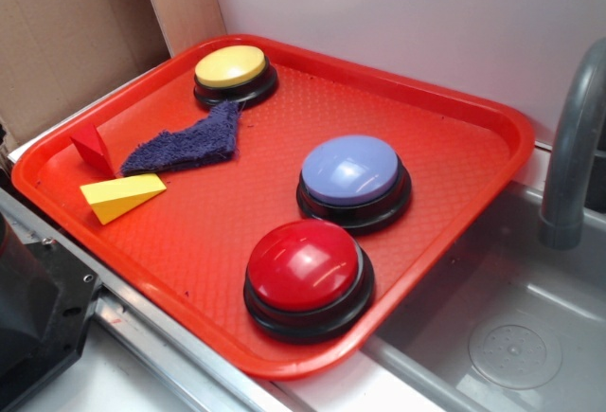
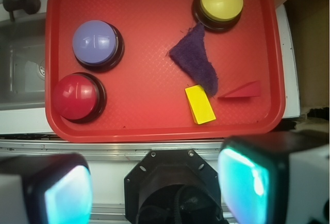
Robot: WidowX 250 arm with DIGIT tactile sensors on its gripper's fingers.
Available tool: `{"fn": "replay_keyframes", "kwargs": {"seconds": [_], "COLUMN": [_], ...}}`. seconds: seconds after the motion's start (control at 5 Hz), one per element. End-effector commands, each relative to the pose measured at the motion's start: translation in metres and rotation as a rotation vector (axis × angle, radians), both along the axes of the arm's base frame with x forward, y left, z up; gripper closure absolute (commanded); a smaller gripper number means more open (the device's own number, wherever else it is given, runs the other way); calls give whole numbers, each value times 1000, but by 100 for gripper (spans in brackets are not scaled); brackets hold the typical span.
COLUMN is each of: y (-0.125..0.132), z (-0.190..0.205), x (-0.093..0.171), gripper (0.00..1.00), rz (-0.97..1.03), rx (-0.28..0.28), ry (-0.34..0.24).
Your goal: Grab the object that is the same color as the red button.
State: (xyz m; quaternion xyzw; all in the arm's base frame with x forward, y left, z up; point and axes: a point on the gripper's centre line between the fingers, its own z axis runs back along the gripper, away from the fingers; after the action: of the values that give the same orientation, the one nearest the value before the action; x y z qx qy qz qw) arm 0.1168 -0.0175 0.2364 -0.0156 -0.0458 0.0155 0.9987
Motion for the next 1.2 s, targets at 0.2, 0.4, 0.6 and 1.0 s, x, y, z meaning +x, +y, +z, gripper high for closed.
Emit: {"fn": "replay_keyframes", "kwargs": {"seconds": [0.2,0.4,0.6,1.0], "y": [7,21,41,92], "z": [-12,-25,-43,-110], "x": [10,22,30,48], "gripper": [0,0,0,0], "rz": [236,483,730,1227], "rx": [-19,-104,-100,1], "ry": [-52,-92,-142,-145]}}
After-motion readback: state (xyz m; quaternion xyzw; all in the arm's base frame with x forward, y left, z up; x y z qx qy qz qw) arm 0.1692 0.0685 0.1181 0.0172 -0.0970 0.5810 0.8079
